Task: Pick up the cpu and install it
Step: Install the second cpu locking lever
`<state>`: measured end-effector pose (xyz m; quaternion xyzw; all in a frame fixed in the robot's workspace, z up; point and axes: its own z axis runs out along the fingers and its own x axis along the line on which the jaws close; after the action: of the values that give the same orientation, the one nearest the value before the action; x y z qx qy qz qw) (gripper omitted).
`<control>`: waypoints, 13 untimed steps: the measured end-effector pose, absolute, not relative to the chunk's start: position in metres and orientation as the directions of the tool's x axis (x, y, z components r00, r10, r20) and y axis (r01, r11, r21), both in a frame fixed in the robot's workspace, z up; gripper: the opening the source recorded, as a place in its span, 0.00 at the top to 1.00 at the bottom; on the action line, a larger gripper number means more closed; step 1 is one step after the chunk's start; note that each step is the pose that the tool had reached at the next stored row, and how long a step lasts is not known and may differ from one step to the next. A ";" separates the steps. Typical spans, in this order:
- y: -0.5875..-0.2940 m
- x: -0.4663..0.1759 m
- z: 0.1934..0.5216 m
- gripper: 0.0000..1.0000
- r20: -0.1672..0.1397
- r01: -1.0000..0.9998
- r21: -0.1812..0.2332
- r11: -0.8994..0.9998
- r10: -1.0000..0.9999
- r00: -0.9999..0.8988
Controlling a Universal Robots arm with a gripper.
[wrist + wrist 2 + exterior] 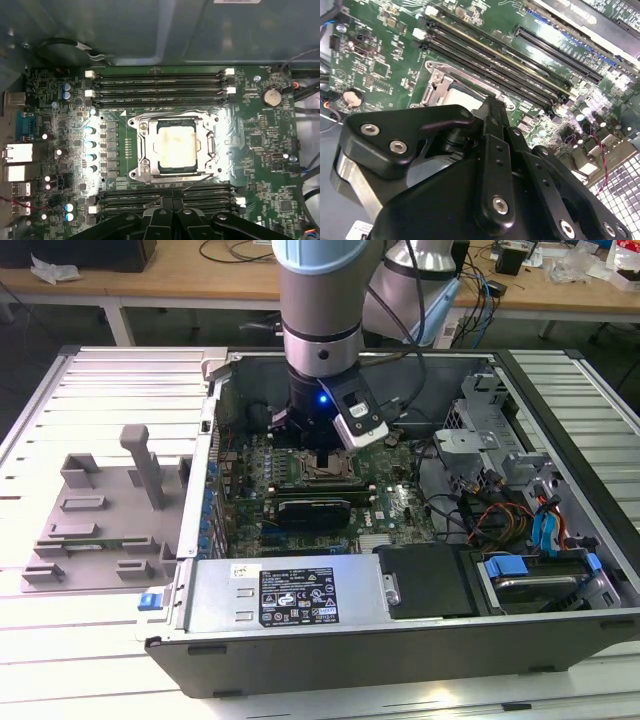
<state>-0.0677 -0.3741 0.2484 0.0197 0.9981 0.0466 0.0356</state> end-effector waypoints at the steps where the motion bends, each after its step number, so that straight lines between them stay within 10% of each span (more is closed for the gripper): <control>1: -0.374 -0.069 0.246 0.89 -0.069 0.036 0.094 0.995 0.043 -0.997; 13: -0.379 -0.075 0.229 0.89 -0.069 0.036 0.094 0.995 0.043 -0.997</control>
<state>-0.0753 -0.3787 0.2289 0.0197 0.9981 0.0465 0.0355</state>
